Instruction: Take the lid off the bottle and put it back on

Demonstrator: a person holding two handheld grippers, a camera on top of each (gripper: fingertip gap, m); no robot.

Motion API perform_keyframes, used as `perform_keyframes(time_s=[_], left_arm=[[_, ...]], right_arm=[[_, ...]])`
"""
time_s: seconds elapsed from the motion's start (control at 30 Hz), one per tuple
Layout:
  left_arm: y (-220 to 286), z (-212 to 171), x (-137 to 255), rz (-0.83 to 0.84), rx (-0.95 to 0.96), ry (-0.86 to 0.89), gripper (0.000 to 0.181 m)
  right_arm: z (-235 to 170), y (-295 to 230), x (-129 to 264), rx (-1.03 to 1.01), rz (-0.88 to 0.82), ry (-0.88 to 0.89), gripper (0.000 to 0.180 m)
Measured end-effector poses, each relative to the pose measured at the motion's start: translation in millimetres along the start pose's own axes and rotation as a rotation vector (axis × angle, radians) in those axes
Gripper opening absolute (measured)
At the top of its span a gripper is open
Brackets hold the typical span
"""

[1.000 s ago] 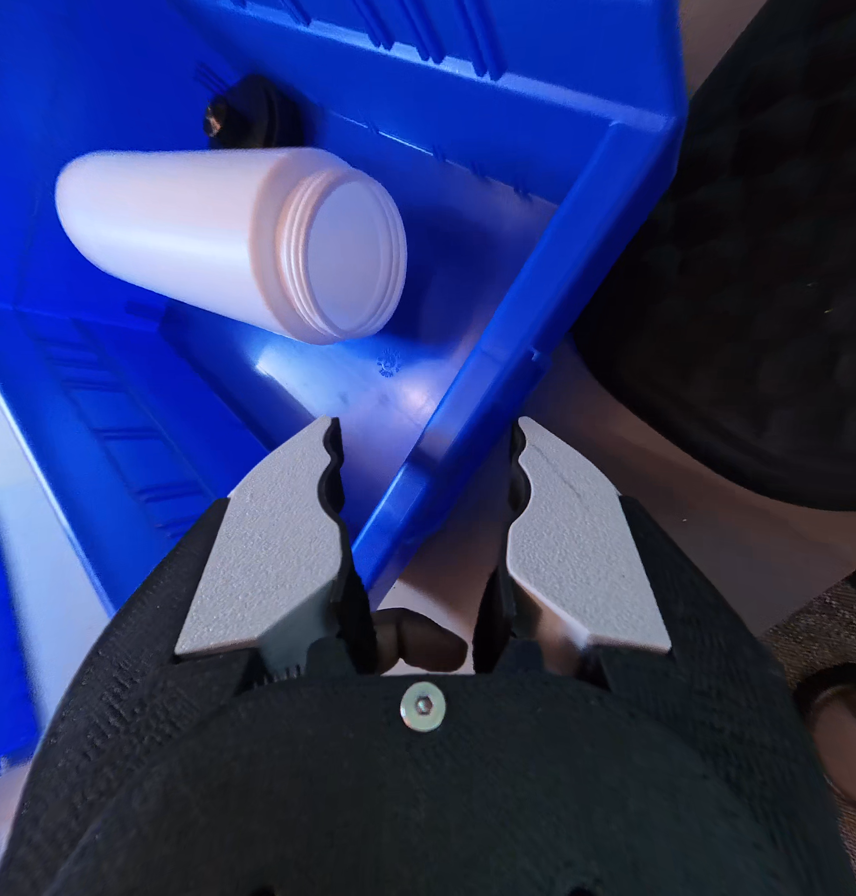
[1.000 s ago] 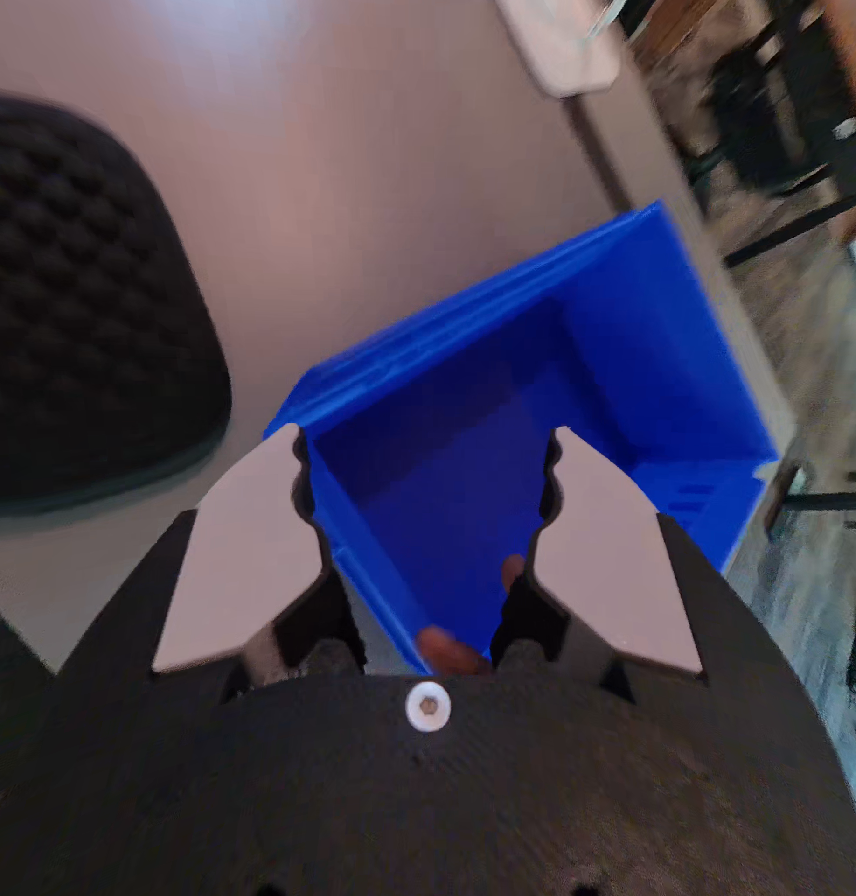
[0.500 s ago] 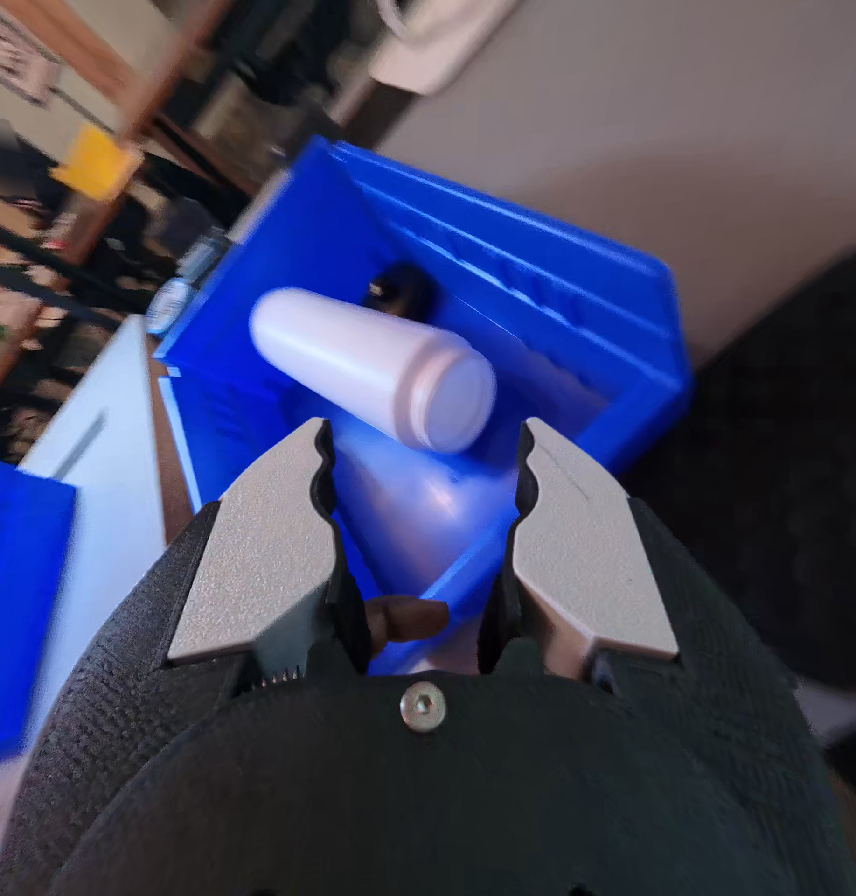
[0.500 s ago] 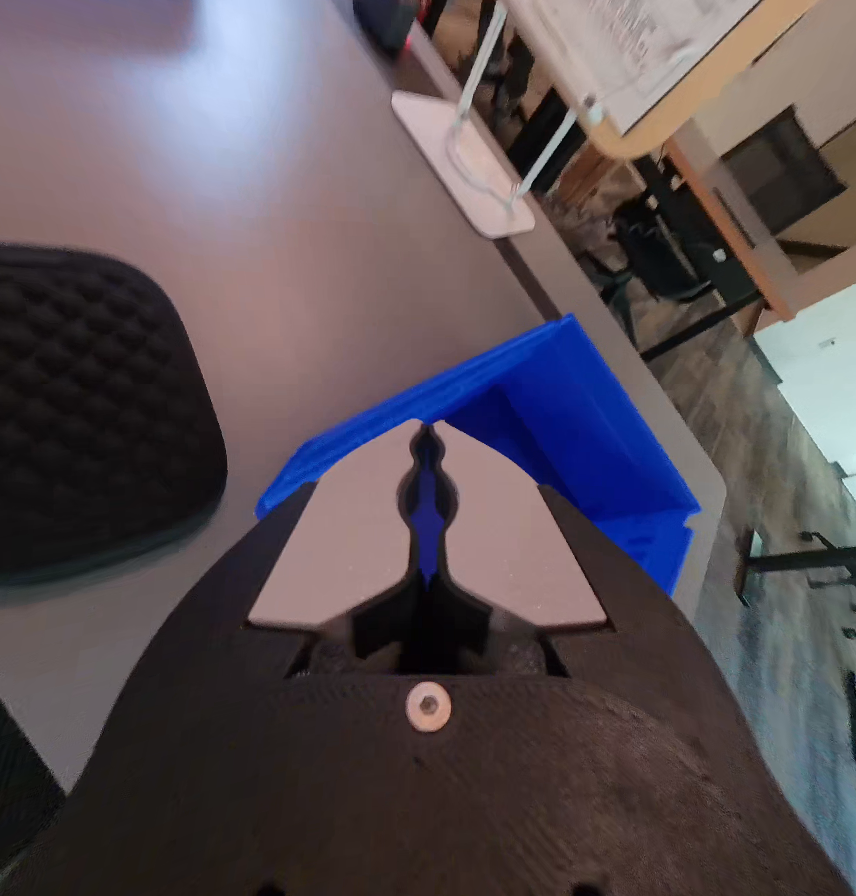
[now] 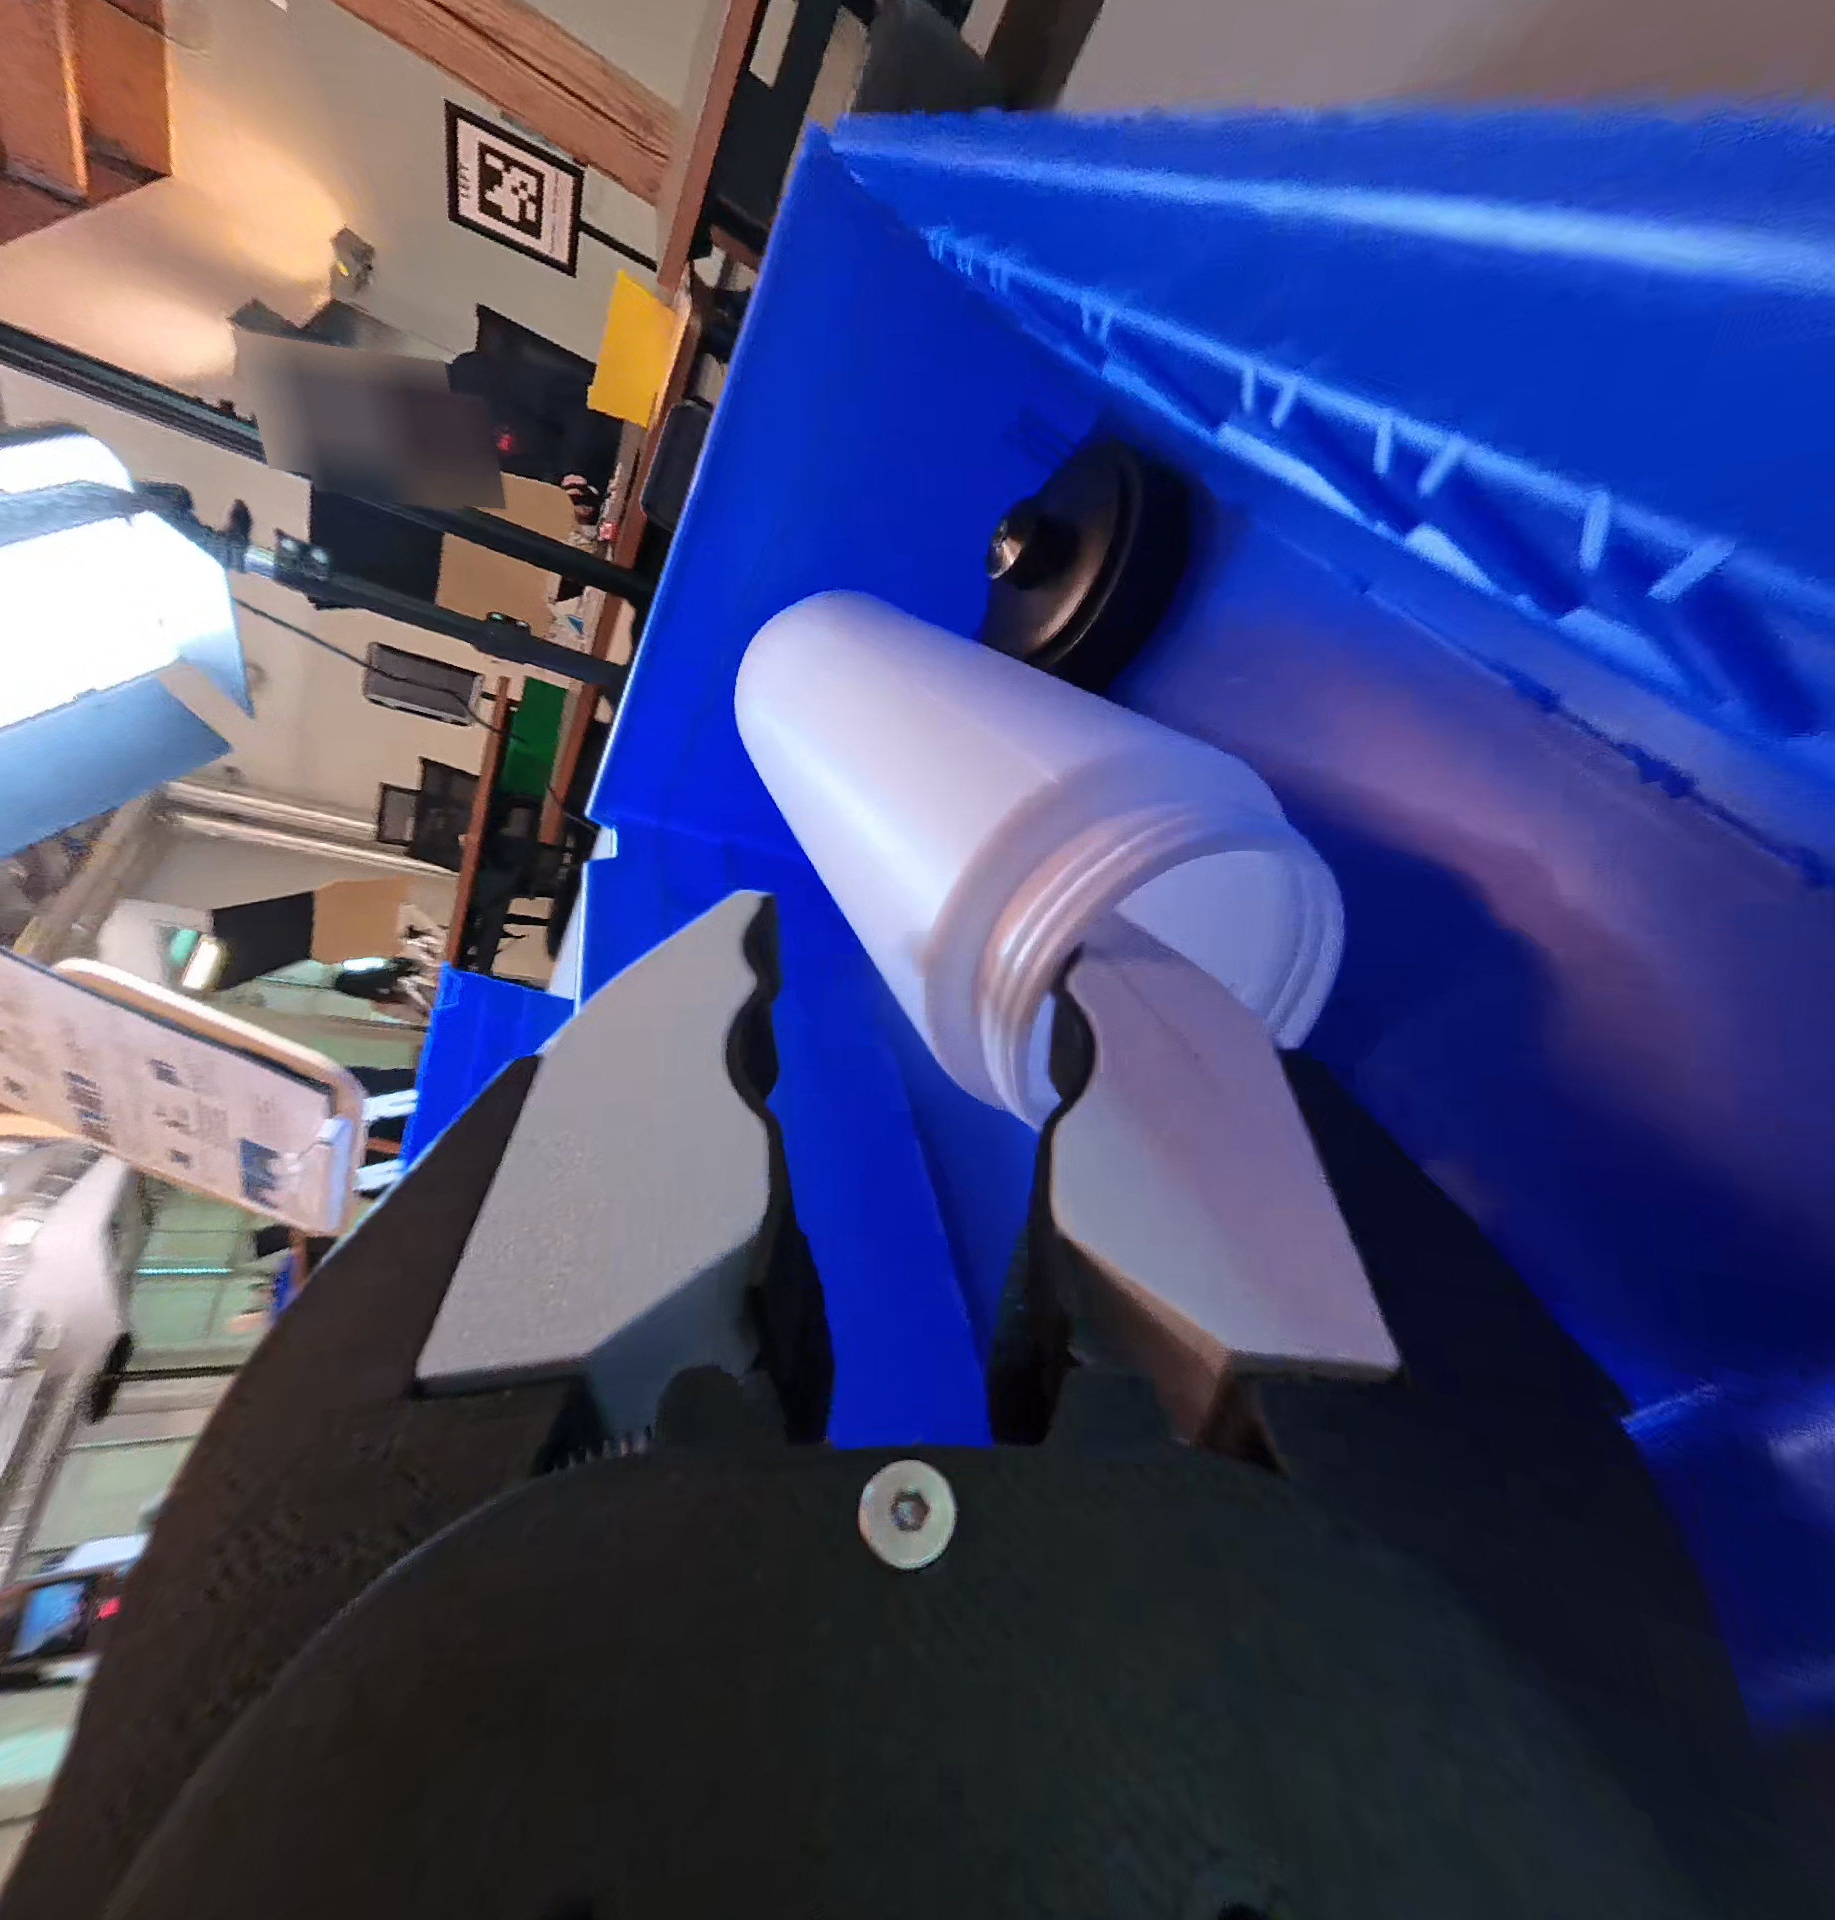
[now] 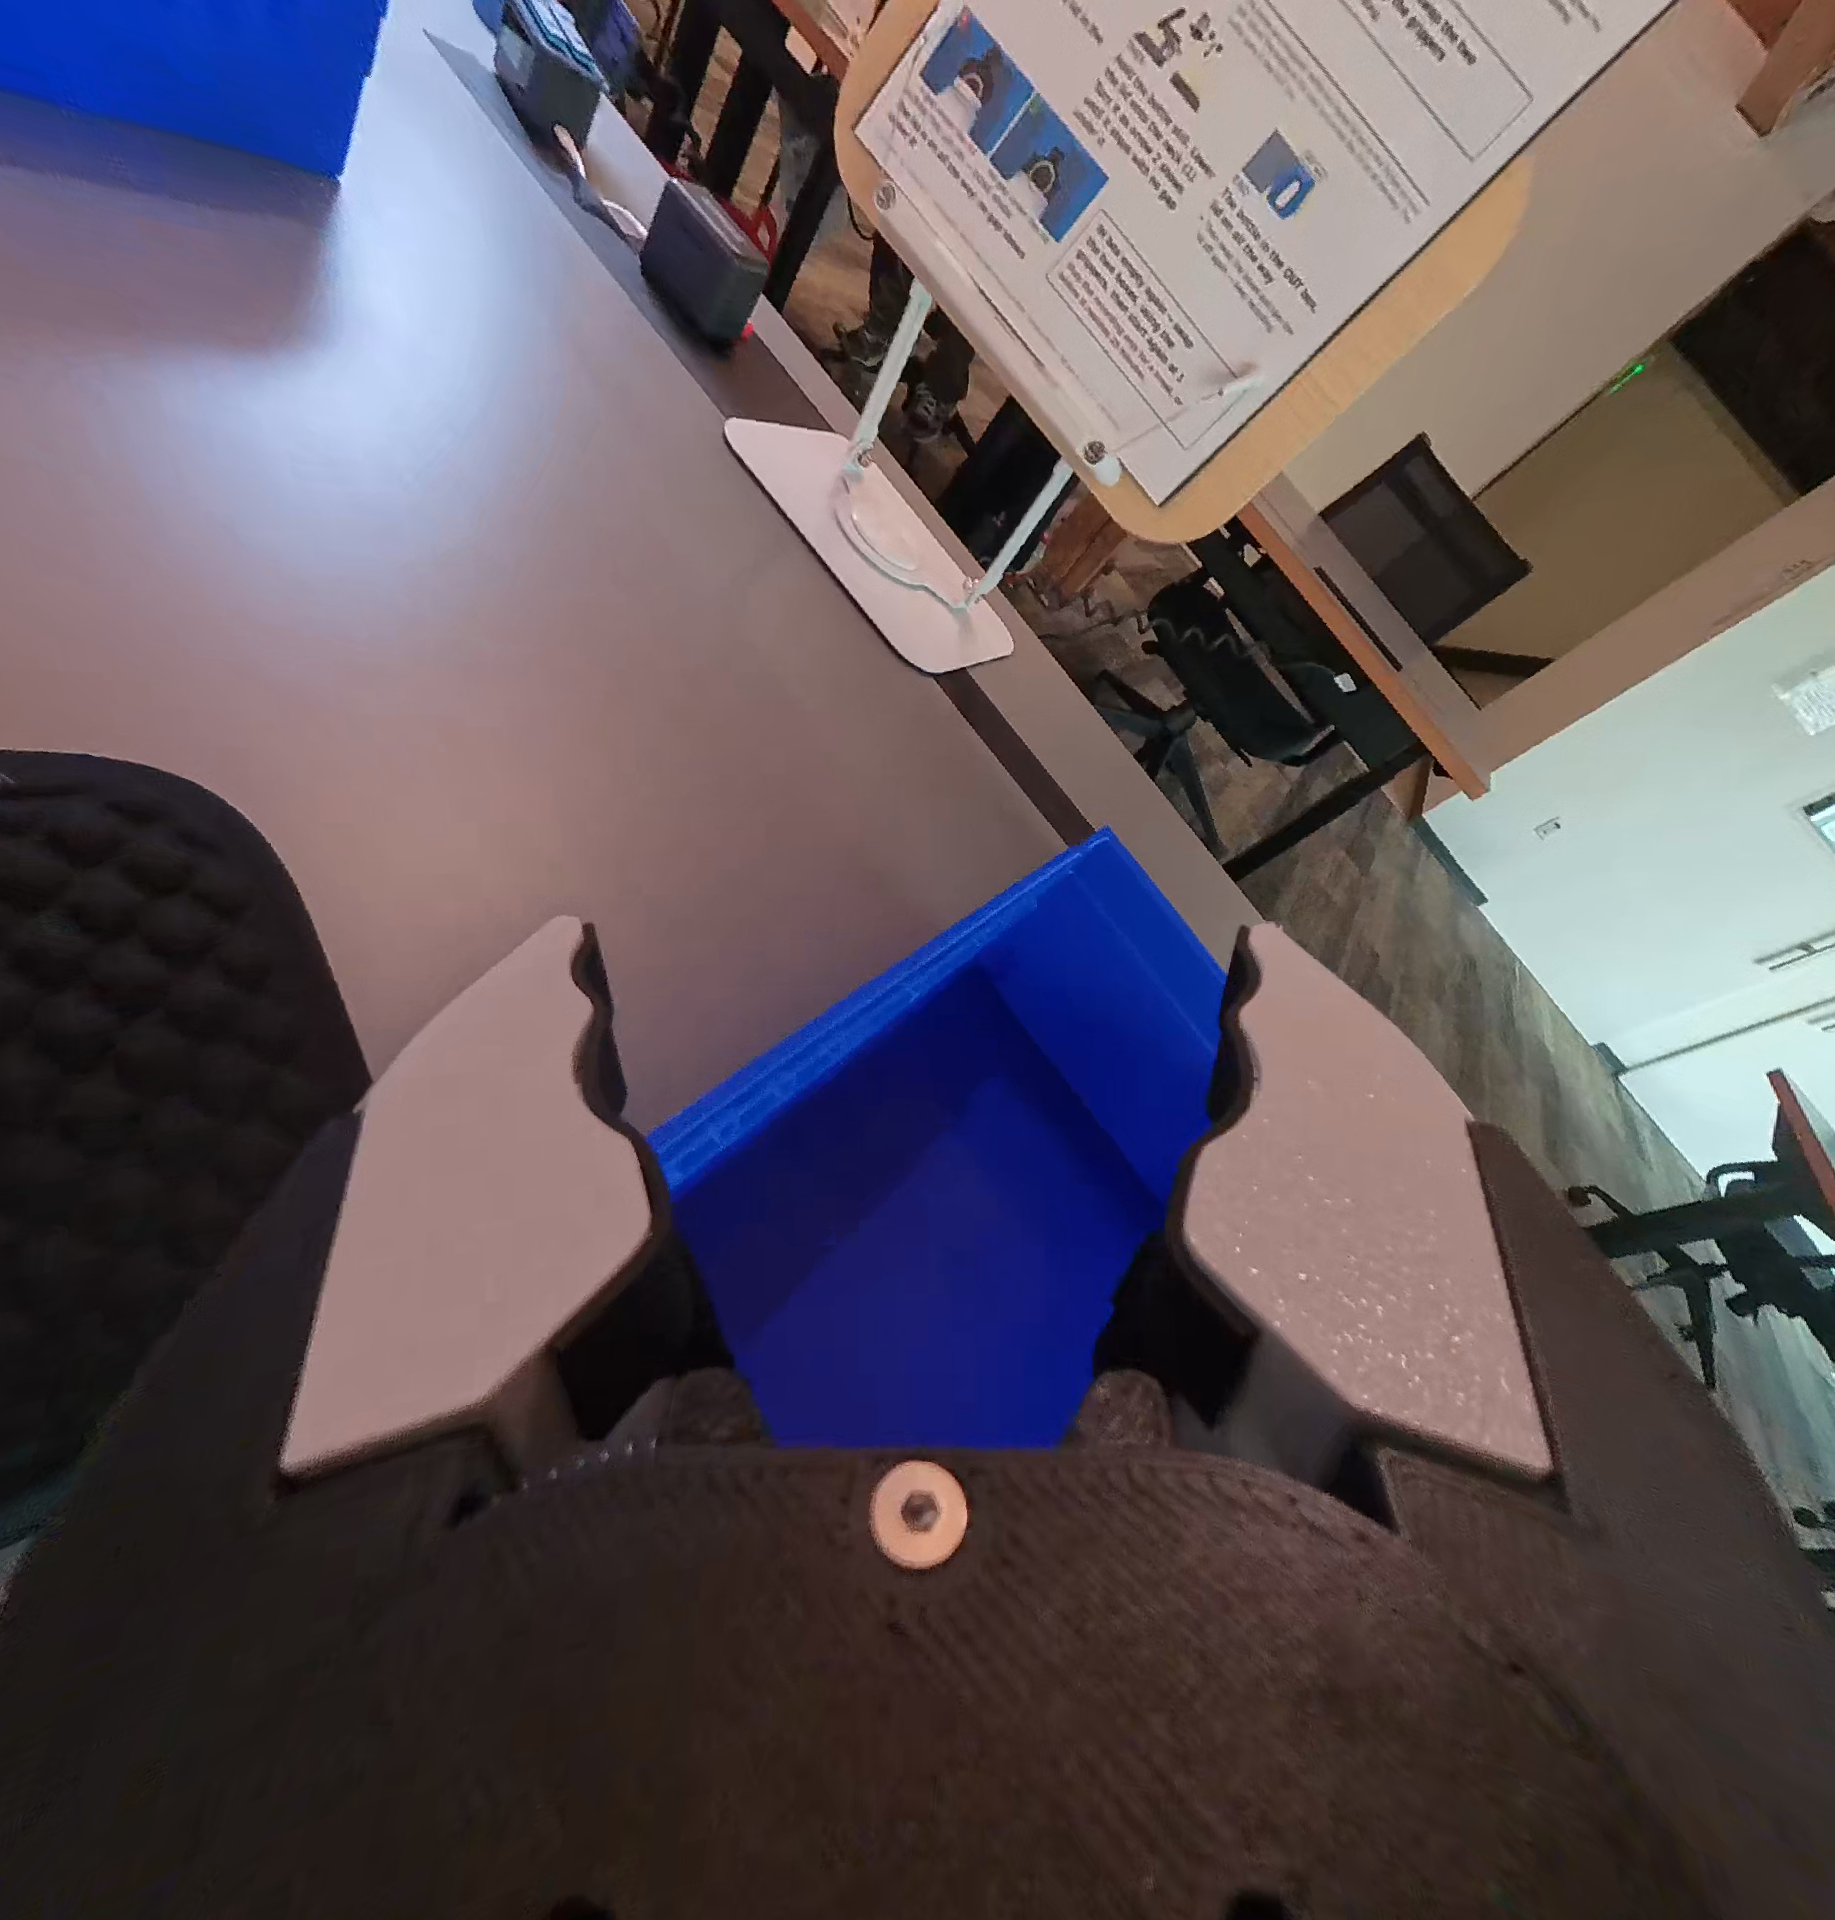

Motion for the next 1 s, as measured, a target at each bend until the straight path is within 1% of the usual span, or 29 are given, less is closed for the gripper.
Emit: perform_keyframes(time_s=[0.07,0.13,0.2,0.37,0.5,0.57,0.67,0.77,0.9,1.0], left_arm=[[-1.7,-0.4,-3.3,0.076,-0.035,0.006,0.021],[-14.1,1.7,1.2,0.199,-0.007,0.046,0.009],[-32.4,5.8,12.1,0.265,0.07,0.105,0.005],[-85.0,18.8,50.4,0.254,0.289,0.293,0.005],[-116.4,41.8,95.0,0.056,0.41,0.493,0.006],[-123.3,59.2,117.4,-0.1,0.419,0.599,0.006],[-119.1,91.8,144.5,-0.35,0.362,0.724,0.005],[-100.1,124.5,159.3,-0.51,0.249,0.752,0.006],[-61.5,161.9,164.2,-0.607,0.083,0.719,0.006],[-32.8,184.5,164.6,-0.698,-0.01,0.695,0.006]], right_arm=[[1.7,-2.2,-1.7,0.007,0.006,0.003,0.111],[3.8,-5.1,-4.2,0.019,0.013,0.001,0.111],[7.3,-9.0,-7.3,0.04,0.02,0.002,0.111],[21.7,-24.1,-16.9,0.103,0.04,0.042,0.111],[34.8,-42.1,-26.9,0.174,0.071,0.067,0.114],[46.5,-55.5,-33.6,0.214,0.086,0.118,0.117],[75.6,-90.7,-46.8,0.286,0.127,0.263,0.126],[108.7,-130.1,-58.5,0.35,0.132,0.396,0.128],[157.9,-170.2,-60.6,0.32,0.144,0.596,0.121],[184.0,-189.4,-67.6,0.315,0.192,0.614,0.117]])
Point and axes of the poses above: each gripper's, where its closed fingertips meet, x back along the fingers, z out of its top, y = z × x across the jaws, the point moved 7 cm from there along x, back along the fingers, and after that the axes turned 10 degrees about -y, right-handed, at the moved point
